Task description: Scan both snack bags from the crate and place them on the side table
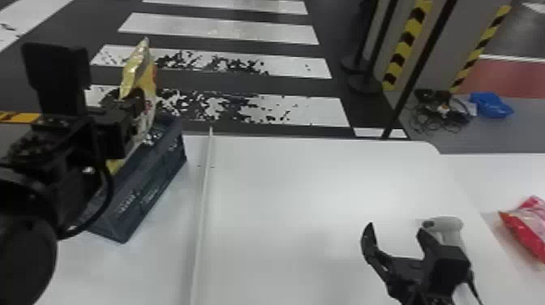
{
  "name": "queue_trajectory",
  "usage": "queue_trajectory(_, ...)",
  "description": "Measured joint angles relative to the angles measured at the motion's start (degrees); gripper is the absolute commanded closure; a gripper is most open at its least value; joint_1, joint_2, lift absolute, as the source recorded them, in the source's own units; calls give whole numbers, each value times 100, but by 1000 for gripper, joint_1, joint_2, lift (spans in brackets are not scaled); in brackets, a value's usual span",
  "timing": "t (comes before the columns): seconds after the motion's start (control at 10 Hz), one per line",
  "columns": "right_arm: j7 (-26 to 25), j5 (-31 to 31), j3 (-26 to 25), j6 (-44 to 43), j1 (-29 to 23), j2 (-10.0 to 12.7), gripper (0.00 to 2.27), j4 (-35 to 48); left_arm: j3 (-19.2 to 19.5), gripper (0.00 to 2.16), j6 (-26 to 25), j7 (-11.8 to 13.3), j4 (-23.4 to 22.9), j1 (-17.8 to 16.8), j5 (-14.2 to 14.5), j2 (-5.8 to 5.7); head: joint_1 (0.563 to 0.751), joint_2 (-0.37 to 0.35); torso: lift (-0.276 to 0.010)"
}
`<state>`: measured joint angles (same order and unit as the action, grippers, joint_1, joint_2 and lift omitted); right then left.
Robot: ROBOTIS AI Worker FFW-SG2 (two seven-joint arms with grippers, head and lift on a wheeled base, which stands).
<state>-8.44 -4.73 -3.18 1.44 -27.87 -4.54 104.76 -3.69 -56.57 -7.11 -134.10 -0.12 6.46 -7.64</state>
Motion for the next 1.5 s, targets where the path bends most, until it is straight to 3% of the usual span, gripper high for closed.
queue_trajectory(0.2,0,-12,18,49,40,4,76,-9,3,2142,-74,7,-218,57,82,22,695,-102,-95)
queue_trajectory(0.7,-9,-35,-63,64,24,4,76,0,-885,2142,-155,73,-245,-196,272,410,695,-229,-95)
queue_trajectory(0.8,-14,-37,-85,64,30,9,76,0,-1150,2142,-172,94,-136,-247,265,484,695,-265,-95)
queue_trajectory(1.1,-52,-56,-261,64,22,13,80,0,-1885,2142,-96,167,355,-311,127,514,695,-350,-95)
queue_trajectory(1.5,-70,-207,-506,64,107,1,80,-1,-2856,2142,594,282,1466,-312,-369,619,695,-350,-95)
